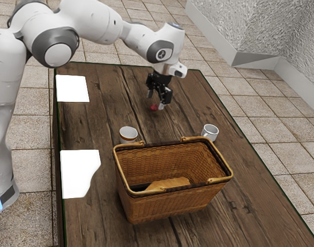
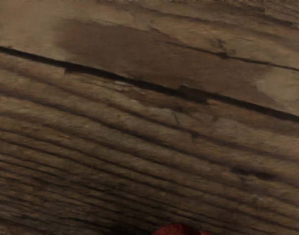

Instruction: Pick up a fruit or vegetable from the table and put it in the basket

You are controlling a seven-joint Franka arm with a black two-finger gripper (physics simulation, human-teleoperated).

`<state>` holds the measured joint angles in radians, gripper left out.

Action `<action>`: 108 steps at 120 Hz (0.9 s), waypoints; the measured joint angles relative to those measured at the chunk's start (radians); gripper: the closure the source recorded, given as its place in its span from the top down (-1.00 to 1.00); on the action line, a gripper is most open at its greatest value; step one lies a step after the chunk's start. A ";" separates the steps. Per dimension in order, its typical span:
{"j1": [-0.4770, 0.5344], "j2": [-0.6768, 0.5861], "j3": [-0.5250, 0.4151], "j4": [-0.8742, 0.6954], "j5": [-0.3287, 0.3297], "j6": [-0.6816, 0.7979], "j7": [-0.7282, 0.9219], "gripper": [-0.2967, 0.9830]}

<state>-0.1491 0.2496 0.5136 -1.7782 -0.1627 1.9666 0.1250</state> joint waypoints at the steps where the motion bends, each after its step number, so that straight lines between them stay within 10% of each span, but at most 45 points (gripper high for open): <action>1: 0.000 0.001 0.000 0.000 0.000 0.001 0.000 0.50; 36: -0.027 -0.049 -0.010 -0.075 0.001 0.019 0.001 0.46; 108: -0.023 -0.086 -0.014 -0.060 -0.011 0.045 -0.004 -0.30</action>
<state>-0.1726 0.1638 0.4991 -1.8383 -0.1738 2.0121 0.1207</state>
